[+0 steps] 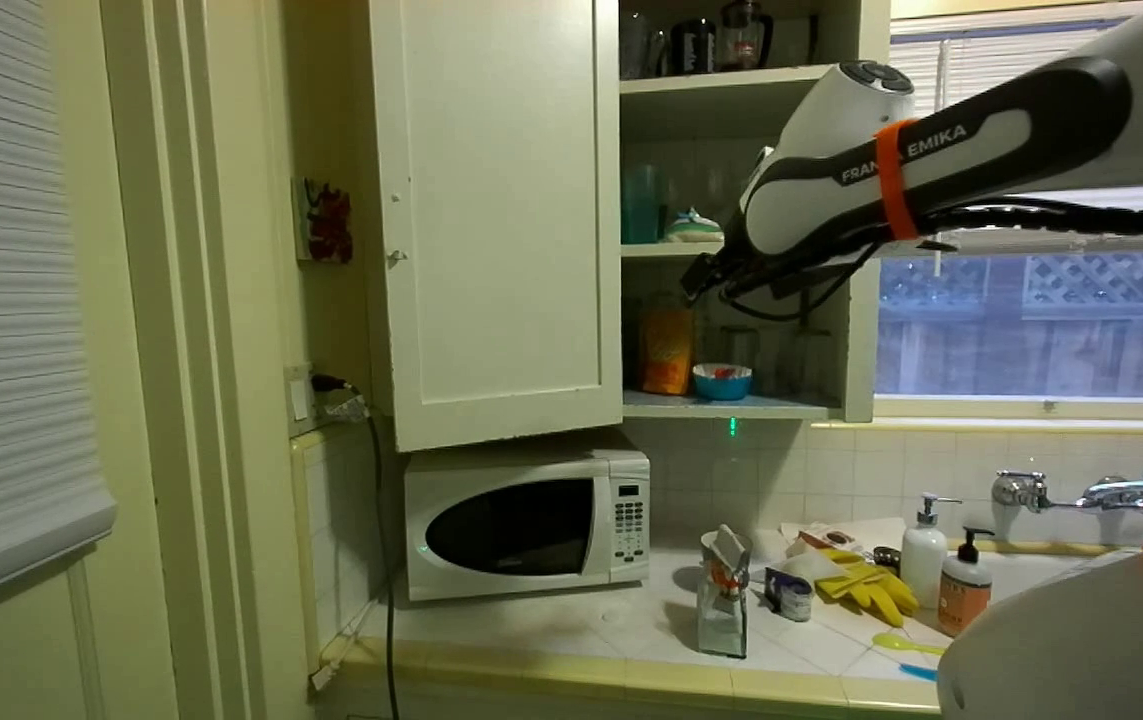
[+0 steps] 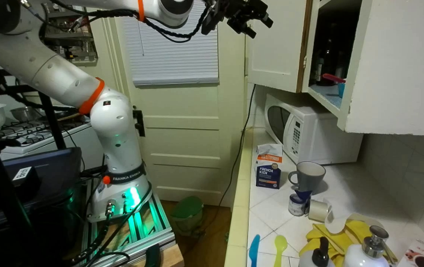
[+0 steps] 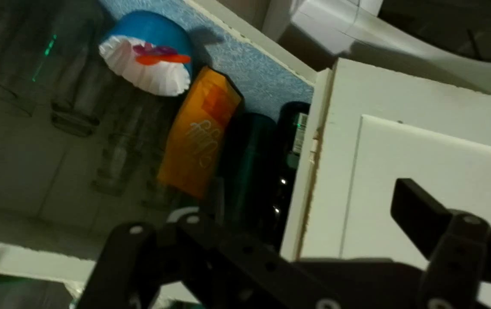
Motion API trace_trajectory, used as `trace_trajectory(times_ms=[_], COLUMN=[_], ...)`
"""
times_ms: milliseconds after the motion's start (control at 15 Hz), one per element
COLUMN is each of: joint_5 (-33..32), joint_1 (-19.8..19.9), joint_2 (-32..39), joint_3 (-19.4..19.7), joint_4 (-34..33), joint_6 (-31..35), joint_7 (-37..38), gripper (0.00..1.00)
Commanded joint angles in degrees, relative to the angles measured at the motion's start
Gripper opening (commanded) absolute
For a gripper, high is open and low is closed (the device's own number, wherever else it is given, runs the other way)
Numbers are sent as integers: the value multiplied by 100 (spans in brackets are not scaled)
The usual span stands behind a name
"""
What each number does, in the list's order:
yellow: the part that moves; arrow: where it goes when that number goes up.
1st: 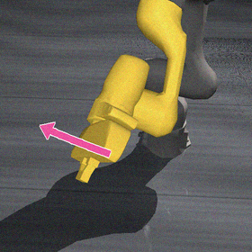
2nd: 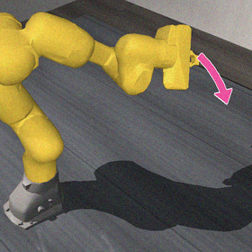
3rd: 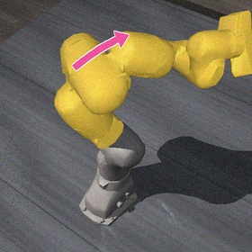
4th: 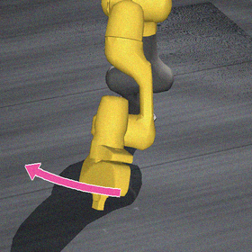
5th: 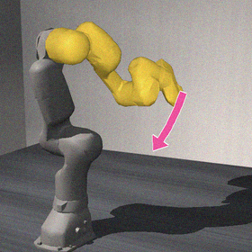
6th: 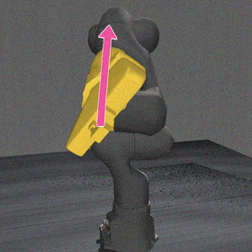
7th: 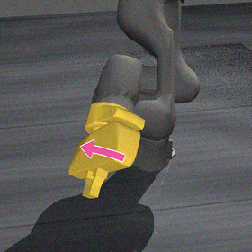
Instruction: Take the orange packet out of the open cabinet and put it on the counter.
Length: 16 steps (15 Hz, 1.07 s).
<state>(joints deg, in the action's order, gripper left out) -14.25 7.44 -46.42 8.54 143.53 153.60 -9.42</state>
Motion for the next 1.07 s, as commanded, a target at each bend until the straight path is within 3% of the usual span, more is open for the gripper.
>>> trace_trajectory(times_ms=[0,200,600,867,1000], joint_5=[75,77,574,560,364], joint_1=[166,279,-156,159,634], joint_2=[179,474,683,1372,1876], joint_3=[-19,-2,967,1007,762], joint_4=[-67,-215,-7,-318,-456], joint_6=[14,28,1173,1826,2303], joint_7=[27,122,-369,-248,-93], gripper=[100,100,100,100,100])
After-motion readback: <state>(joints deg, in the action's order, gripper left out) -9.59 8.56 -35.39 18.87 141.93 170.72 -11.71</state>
